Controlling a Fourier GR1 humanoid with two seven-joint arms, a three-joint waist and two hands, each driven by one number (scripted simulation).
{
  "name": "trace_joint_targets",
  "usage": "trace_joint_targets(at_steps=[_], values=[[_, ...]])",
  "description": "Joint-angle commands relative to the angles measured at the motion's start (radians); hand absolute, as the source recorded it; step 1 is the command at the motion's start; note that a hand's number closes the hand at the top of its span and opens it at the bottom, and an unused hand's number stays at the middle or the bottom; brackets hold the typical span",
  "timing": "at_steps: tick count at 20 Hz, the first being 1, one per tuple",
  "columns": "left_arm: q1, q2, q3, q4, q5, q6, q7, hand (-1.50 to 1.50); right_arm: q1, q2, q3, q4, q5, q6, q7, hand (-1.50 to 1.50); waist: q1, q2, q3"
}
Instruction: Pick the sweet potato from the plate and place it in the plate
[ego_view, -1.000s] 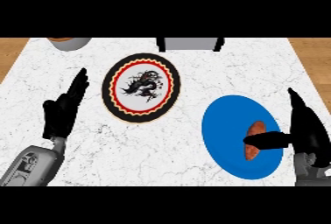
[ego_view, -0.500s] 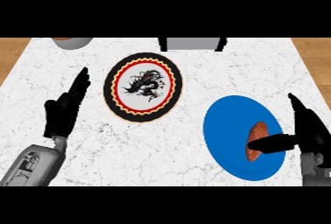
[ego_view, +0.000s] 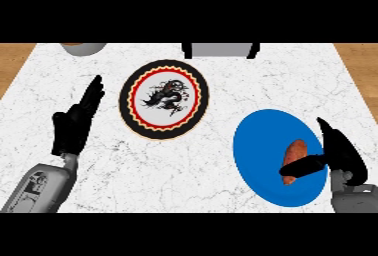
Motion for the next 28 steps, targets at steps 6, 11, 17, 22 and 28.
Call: trace_joint_targets(at_steps=[6, 11, 17, 22, 28], values=[[0.040, -0.025, 0.048, -0.006, -0.030, -0.049, -0.025, 0.00, -0.011, 0.090, -0.024, 0.153, 0.051, 0.004, 0.018, -1.50, 0.001, 0.000, 0.000], [-0.009, -0.052, 0.069, -0.014, -0.068, -0.064, 0.050, 0.00, 0.089, 0.096, -0.047, 0.147, 0.073, 0.004, -0.066, -1.50, -0.004, -0.001, 0.000], [0.051, -0.060, 0.106, -0.081, -0.076, -0.117, 0.070, 0.00, 0.060, 0.111, -0.043, 0.177, 0.194, -0.050, -0.119, 1.50, 0.001, -0.002, 0.000], [0.060, -0.082, 0.155, -0.075, -0.117, -0.146, 0.043, 0.00, 0.032, 0.113, -0.102, 0.202, 0.213, -0.014, -0.149, 1.50, 0.000, -0.001, 0.000], [0.006, -0.119, 0.152, -0.047, -0.154, -0.118, 0.064, 0.00, 0.081, 0.156, -0.019, 0.122, 0.361, -0.116, -0.137, 1.50, -0.004, -0.002, 0.000]])
